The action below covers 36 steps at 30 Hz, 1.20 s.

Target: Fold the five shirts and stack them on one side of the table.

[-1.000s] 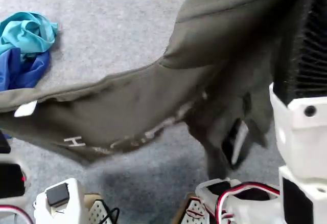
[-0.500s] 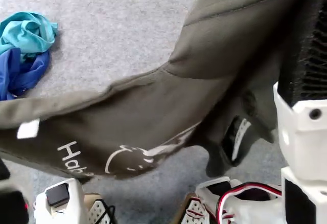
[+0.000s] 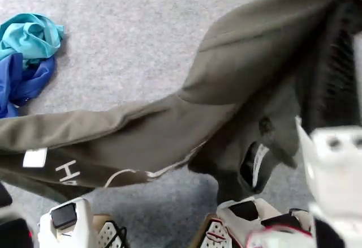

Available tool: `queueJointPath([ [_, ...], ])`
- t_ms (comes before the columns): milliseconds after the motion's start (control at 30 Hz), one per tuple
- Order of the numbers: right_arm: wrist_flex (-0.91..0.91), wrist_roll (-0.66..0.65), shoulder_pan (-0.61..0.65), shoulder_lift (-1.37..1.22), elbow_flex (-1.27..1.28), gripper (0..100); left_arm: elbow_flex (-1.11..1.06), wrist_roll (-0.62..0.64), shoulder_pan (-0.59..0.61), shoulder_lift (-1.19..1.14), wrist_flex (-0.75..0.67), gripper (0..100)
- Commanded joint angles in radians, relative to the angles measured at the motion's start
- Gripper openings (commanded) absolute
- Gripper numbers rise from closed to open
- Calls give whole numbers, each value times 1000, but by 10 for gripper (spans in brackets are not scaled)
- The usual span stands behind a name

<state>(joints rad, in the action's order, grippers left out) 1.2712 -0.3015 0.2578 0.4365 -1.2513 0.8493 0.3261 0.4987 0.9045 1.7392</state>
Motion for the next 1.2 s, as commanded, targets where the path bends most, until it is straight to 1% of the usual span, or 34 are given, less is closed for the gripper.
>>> queueJointPath([
  [0,8,0,3,-48,82,14,-117,-11,-1,-14,-2,30],
  [67,6,0,3,-76,154,14,-226,-11,-2,-15,-23,30],
  [100,5,0,3,-94,197,14,-302,-11,-2,-17,-55,30],
  [133,-5,0,3,-117,243,14,-390,-11,-2,-17,-107,30],
  [200,-54,0,-8,-170,349,14,-593,-9,-4,-15,-261,30],
  [267,-158,20,-40,-231,449,14,-826,-8,-4,-18,-474,30],
  [300,-232,43,-52,-265,499,14,-958,-8,-4,-20,-609,30],
  [367,-405,60,-77,-335,599,14,-1204,-12,-10,-37,-933,30],
  [433,-574,64,-83,-415,688,14,-1395,-15,-25,-72,-1247,30],
  [500,-749,64,-83,-501,760,14,-1504,-15,-31,-130,-1494,30],
  [567,-910,64,-80,-593,789,14,-1523,-15,-45,-210,-1631,30],
  [600,-971,64,-72,-642,786,14,-1508,-15,-50,-258,-1663,30],
  [700,-1080,63,-57,-782,727,14,-1406,-15,-58,-400,-1668,30],
  [833,-1062,63,-48,-943,567,14,-1271,-14,-74,-578,-1666,30],
  [933,-967,63,-54,-1023,432,14,-1216,-15,-79,-661,-1659,29],
  [1167,-611,60,-83,-1090,185,14,-1198,-15,-94,-678,-1456,29],
])
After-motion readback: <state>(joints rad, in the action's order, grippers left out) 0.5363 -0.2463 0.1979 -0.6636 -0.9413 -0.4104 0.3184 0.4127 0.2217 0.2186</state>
